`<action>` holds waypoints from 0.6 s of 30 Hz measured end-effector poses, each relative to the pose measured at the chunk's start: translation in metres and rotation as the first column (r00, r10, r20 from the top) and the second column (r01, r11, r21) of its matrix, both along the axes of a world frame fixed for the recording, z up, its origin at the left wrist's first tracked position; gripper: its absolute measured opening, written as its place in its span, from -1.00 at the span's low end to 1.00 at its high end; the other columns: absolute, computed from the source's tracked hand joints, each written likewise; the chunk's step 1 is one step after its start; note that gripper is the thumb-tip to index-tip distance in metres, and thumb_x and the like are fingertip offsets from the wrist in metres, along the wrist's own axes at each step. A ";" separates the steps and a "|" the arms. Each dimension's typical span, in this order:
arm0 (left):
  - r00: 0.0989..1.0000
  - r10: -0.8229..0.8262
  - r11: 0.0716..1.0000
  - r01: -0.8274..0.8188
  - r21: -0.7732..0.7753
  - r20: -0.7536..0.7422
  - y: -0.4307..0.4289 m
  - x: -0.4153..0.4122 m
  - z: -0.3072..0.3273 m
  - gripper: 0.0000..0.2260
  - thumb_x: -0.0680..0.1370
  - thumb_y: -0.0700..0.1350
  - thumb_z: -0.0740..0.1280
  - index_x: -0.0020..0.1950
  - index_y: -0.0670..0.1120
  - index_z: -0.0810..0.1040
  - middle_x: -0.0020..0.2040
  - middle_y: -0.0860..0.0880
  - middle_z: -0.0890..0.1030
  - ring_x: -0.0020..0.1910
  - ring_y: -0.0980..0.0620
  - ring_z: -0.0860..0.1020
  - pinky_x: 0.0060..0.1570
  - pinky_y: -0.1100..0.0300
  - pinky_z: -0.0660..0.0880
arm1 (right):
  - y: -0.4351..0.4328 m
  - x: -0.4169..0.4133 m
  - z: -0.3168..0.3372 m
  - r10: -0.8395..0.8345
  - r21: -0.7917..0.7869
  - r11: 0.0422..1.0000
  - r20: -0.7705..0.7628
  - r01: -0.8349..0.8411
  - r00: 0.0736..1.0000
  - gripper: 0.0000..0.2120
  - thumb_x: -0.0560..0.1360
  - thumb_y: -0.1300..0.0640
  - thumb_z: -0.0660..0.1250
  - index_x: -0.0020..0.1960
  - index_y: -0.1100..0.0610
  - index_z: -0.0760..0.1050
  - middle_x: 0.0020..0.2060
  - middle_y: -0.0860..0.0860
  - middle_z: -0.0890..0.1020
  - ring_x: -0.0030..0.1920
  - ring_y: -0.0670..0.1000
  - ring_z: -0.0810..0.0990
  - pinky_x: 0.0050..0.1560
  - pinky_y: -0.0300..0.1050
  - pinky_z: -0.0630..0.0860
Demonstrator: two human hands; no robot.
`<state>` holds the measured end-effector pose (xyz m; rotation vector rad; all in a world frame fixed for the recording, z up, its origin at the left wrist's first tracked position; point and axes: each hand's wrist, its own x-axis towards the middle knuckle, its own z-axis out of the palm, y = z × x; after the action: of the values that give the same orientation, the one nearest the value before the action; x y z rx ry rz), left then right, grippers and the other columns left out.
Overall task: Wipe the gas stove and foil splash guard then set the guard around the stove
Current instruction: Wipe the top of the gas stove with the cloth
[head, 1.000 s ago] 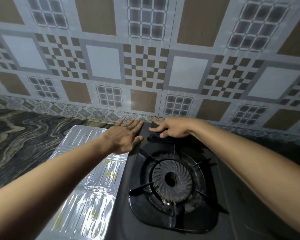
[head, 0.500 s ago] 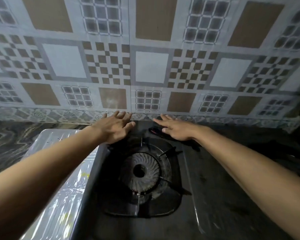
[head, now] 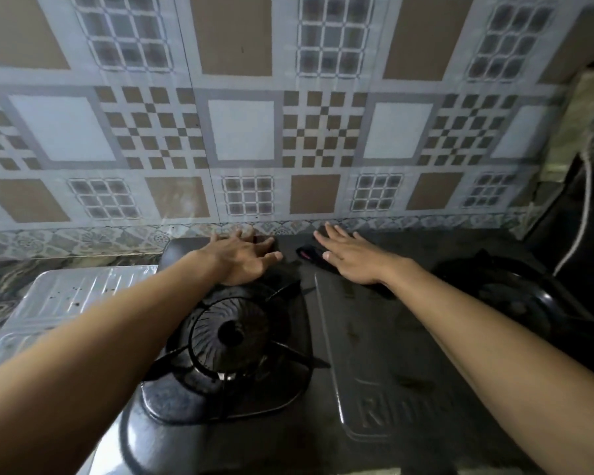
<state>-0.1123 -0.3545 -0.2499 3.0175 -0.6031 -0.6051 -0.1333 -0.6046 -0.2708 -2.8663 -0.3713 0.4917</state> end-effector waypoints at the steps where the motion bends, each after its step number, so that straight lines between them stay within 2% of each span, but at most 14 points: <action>1: 1.000 0.000 1.000 0.000 0.003 0.001 -0.002 -0.001 0.001 -0.40 0.61 0.36 -0.13 0.62 0.19 -0.02 0.64 -0.05 -0.13 0.61 -0.14 -0.14 0.50 -0.28 -0.21 | -0.004 -0.002 -0.001 -0.015 0.005 1.000 0.001 0.015 1.000 -0.48 0.71 -0.04 -0.08 0.62 -0.05 -0.16 0.59 -0.05 -0.23 0.57 -0.07 -0.25 0.54 0.00 -0.22; 7: 1.000 0.005 1.000 -0.005 -0.008 0.000 -0.007 0.001 -0.005 -0.41 0.61 0.35 -0.13 0.61 0.19 -0.05 0.64 -0.07 -0.13 0.61 -0.13 -0.12 0.50 -0.29 -0.15 | -0.006 -0.010 0.000 -0.101 0.074 0.992 0.009 0.100 0.995 -0.50 0.71 -0.01 -0.03 0.61 0.03 -0.03 0.61 0.01 -0.18 0.58 -0.04 -0.20 0.55 0.04 -0.24; 13: 1.000 -0.009 0.999 0.010 -0.033 0.017 -0.001 -0.002 -0.013 -0.38 0.60 0.37 -0.10 0.61 0.19 -0.10 0.64 -0.05 -0.16 0.61 -0.10 -0.19 0.48 -0.34 -0.15 | -0.010 -0.014 -0.003 -0.105 0.071 0.992 0.019 0.104 0.994 -0.43 0.69 -0.14 -0.04 0.62 -0.02 -0.10 0.59 -0.03 -0.23 0.57 -0.05 -0.25 0.54 0.01 -0.28; 18: 0.999 -0.018 0.999 0.019 -0.035 0.038 -0.001 -0.009 -0.012 -0.36 0.58 0.39 -0.13 0.62 0.20 -0.11 0.64 -0.05 -0.14 0.61 -0.09 -0.18 0.48 -0.32 -0.14 | -0.028 -0.019 -0.003 -0.140 0.043 0.989 0.019 0.139 0.990 -0.43 0.70 -0.12 -0.04 0.62 -0.02 -0.15 0.58 -0.02 -0.24 0.57 -0.05 -0.26 0.54 0.01 -0.26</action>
<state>-0.1217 -0.3555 -0.2618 3.0002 -0.6366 -0.5330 -0.1523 -0.6331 -0.2743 -2.8339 -0.1800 0.4226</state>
